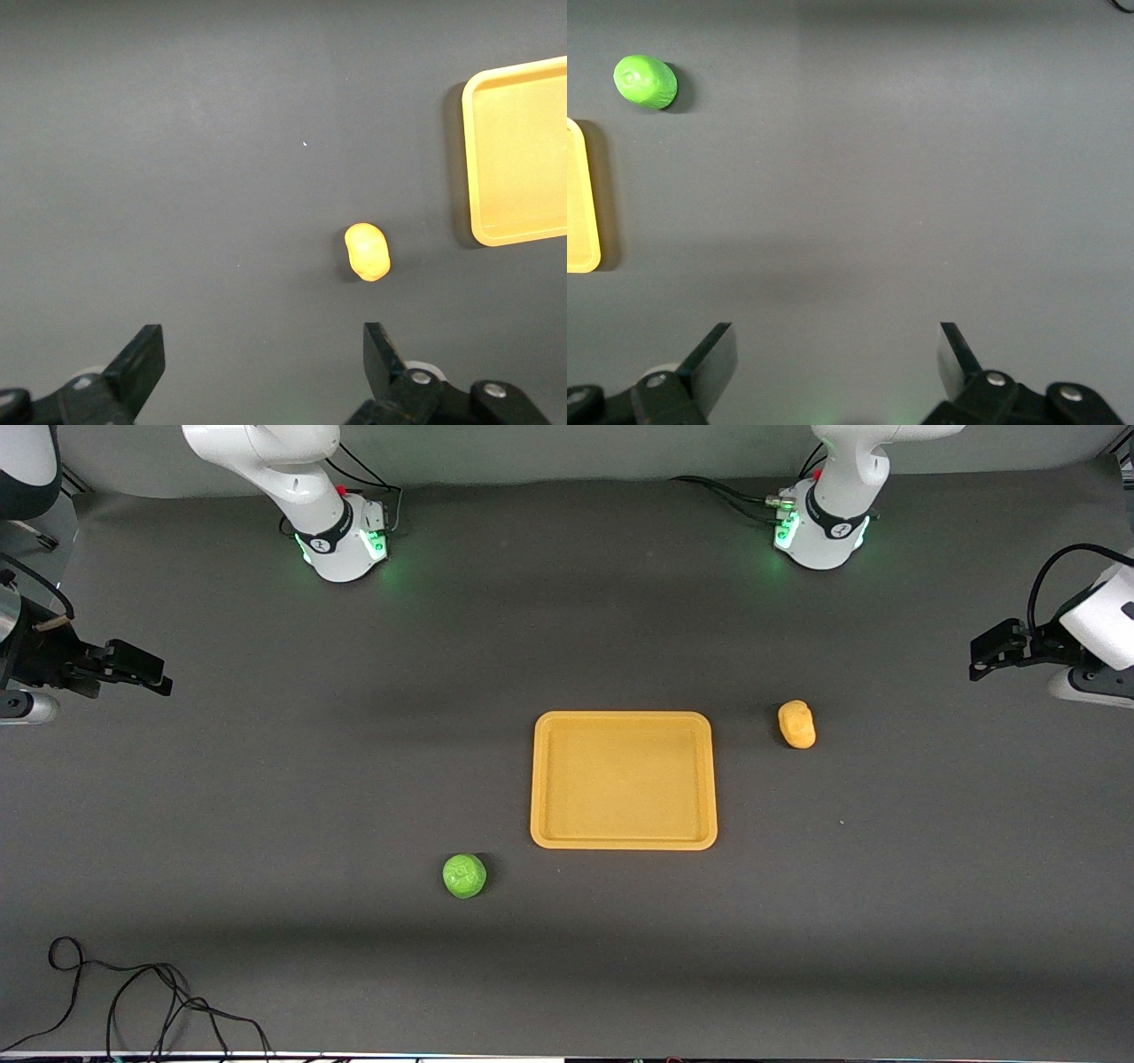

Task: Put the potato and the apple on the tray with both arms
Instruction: 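Reach the right gripper to the green apple while the left gripper reaches the potato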

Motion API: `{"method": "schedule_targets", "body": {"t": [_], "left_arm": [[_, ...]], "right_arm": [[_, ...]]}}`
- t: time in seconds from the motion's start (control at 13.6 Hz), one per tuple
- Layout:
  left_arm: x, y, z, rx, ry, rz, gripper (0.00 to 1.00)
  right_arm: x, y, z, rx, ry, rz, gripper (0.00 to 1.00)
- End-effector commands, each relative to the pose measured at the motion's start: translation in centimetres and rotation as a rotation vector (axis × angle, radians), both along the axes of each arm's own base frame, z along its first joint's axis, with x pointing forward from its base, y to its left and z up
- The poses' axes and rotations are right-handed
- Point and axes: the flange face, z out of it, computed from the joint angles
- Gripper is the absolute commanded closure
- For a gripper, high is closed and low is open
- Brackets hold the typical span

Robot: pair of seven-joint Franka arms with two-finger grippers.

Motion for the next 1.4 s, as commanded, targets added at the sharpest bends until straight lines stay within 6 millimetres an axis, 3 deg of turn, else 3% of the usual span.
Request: {"method": "schedule_targets", "body": {"t": [0.0, 0.22, 0.37, 0.59, 0.88, 1.03, 1.1, 1.32], "left_arm": [[-0.5, 0.1, 0.3, -0.002, 0.004, -0.012, 0.00], [-0.4, 0.1, -0.3, -0.002, 0.012, -0.012, 0.00], [0.3, -0.3, -2.1, -0.017, 0.019, -0.013, 0.00], [0.6, -1.9, -7.6, -0.020, 0.012, -0.031, 0.00], [1.4, -5.4, -17.5, -0.040, 0.148, -0.071, 0.00], [2.1, -7.9, -23.8, -0.076, 0.212, -0.052, 0.01], [2.5, -8.3, -26.4, -0.082, 0.226, -0.047, 0.01], [2.1, -10.6, -32.7, -0.088, 0.312, -0.047, 0.01]], "right_arm": [[-0.2, 0.1, 0.7, 0.023, -0.003, -0.011, 0.00], [-0.2, 0.1, 0.6, 0.021, -0.001, -0.010, 0.00], [-0.1, 0.1, 0.6, 0.021, -0.004, -0.008, 0.00], [0.0, 0.1, 0.5, 0.022, -0.009, 0.002, 0.00], [0.7, 0.7, -0.7, 0.022, 0.008, 0.014, 0.00], [2.7, 3.3, -1.3, 0.023, -0.023, 0.045, 0.00], [3.9, 6.1, -1.5, 0.022, -0.031, 0.088, 0.00], [8.5, 12.3, -3.6, 0.020, -0.040, 0.072, 0.00]]}}
